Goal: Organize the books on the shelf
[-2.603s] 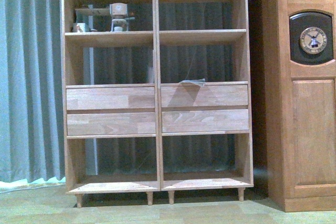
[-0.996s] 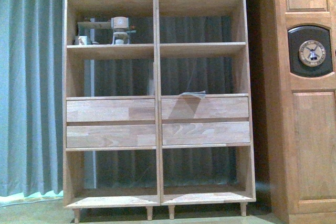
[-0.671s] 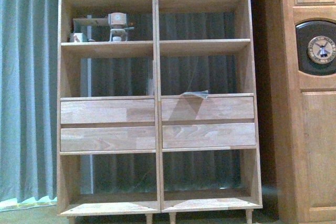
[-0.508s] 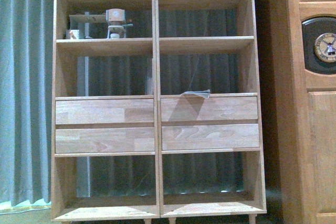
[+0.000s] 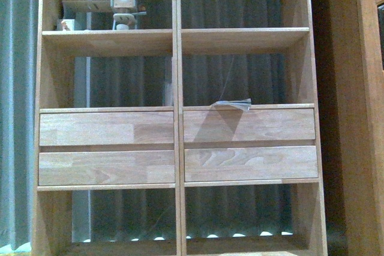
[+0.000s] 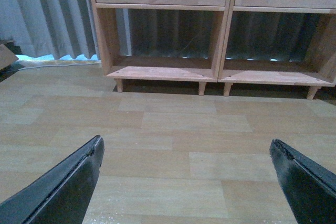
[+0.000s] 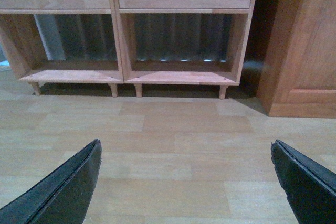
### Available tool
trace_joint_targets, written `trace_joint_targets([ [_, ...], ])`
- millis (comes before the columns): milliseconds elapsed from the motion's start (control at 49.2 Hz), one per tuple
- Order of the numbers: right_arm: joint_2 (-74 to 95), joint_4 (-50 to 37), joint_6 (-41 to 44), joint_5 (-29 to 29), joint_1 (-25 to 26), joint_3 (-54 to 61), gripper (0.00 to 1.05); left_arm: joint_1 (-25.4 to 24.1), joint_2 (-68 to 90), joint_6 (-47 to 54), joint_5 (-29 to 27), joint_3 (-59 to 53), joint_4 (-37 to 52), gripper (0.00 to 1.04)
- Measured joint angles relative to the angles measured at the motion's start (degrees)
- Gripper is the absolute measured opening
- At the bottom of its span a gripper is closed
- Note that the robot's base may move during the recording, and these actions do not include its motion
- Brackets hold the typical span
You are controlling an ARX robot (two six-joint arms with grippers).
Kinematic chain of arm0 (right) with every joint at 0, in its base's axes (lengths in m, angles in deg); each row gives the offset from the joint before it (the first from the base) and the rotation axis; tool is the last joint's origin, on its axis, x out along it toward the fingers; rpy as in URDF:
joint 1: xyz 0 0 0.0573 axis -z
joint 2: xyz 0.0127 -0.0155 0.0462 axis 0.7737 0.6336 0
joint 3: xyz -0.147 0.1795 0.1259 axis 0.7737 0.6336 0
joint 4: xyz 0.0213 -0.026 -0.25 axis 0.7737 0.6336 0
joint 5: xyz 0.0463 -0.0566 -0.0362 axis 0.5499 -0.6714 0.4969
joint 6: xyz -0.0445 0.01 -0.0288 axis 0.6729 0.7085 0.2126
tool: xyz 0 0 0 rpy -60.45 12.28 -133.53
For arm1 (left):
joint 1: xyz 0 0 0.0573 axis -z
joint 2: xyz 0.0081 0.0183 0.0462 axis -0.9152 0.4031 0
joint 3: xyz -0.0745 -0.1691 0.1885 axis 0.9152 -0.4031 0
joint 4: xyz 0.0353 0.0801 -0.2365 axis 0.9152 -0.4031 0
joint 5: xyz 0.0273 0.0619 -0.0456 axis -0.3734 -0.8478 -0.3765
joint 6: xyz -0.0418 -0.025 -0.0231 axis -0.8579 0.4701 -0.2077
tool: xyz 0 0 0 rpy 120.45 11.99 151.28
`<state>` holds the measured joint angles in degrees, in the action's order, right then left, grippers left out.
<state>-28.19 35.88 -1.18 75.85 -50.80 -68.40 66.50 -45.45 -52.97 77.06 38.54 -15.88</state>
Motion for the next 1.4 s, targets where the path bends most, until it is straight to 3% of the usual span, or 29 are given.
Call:
trace_joint_targets([
  [1403,0.0,0.0,0.0,0.02,0.0,0.0,0.98,-0.02,-0.02,0.0,-0.02,0.0,0.0,0.97],
])
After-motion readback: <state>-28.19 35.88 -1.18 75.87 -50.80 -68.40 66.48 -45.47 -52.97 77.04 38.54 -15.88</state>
